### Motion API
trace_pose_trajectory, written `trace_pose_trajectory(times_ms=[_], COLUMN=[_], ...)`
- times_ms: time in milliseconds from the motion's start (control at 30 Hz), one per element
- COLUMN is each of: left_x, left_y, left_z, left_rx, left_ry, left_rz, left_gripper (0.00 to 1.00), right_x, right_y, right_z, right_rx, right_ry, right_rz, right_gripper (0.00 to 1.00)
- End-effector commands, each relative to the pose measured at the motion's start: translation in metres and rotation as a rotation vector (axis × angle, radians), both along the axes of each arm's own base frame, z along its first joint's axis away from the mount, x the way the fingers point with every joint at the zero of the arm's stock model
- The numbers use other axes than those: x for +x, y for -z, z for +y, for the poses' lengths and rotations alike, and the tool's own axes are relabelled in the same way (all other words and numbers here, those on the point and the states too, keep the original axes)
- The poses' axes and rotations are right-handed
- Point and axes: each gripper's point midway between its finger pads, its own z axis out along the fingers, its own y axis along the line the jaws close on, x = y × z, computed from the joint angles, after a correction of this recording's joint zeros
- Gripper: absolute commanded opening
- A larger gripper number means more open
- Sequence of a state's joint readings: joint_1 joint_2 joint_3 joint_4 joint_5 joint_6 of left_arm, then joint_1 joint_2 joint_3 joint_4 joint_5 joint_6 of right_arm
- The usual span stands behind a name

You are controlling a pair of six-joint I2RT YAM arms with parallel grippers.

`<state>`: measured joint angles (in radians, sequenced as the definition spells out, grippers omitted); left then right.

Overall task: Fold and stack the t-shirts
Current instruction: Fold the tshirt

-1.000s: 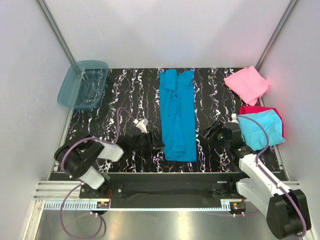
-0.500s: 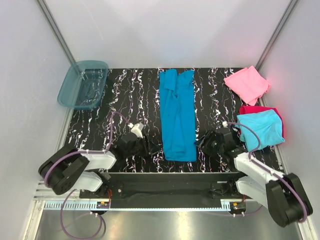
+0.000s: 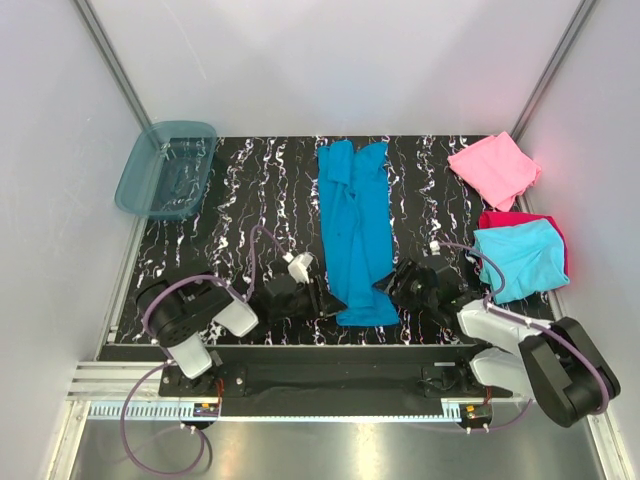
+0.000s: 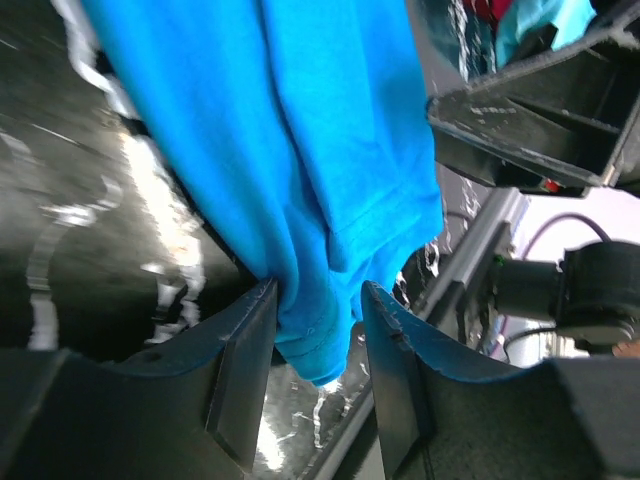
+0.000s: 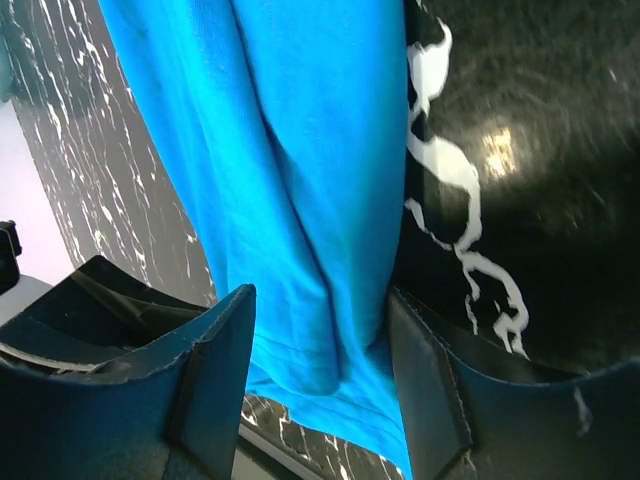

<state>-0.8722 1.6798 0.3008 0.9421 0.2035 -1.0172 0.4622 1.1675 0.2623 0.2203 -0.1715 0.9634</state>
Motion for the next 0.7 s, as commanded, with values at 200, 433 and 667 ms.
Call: trace_pose_trajectory(times_ms=[200, 433, 667], left_x=[-0.030, -0.026, -0.019], left_y=[0.032, 0.024, 0.010], left_z=[0.014, 0.031, 0.029], left_rx=[0.095, 0.156, 0.157], left_ry=[0.007, -0.041, -0.050], left_rz=[0.068, 0.027, -0.009], left_gripper=[0.44, 0.41, 0.42], right_x=[-0.043, -0.040, -0.036], right_y=[0.032, 0.022, 0.009], right_z=[-0.026, -0.031, -0.024], right_rx=[-0.121, -0.154, -0.131], right_ry=[0.021, 0.027, 0.021], right_rz=[0.153, 0.128, 0.132], right_gripper=[0.47, 0.47, 0.55])
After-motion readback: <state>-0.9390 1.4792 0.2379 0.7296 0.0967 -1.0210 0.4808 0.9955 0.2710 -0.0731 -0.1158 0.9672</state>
